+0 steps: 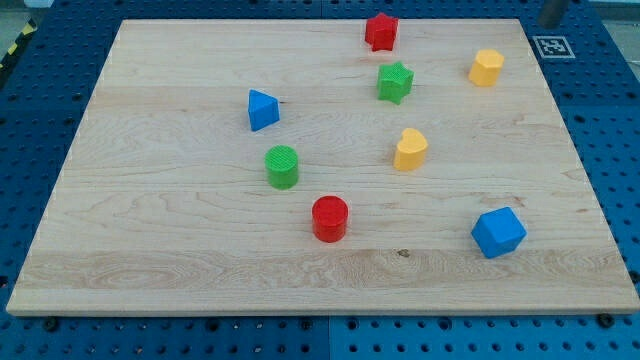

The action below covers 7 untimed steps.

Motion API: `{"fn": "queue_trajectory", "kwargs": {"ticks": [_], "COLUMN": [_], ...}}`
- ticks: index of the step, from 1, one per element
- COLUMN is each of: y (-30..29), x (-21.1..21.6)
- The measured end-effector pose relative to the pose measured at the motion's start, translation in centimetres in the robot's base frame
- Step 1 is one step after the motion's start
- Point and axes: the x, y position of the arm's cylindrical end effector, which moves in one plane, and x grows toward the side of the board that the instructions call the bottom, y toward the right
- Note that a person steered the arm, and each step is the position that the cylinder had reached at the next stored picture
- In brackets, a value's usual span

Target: Move yellow hexagon to the center

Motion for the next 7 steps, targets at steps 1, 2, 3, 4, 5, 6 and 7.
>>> {"fn": "queue_trajectory", "kwargs": {"ticks": [1, 2, 3, 4, 5, 6, 7], "y": [0.0, 0.3, 0.3, 0.3, 0.1, 0.1, -1.6], "x": [0.0, -0.1, -0.3, -0.3, -0.3, -0.3, -0.3]}}
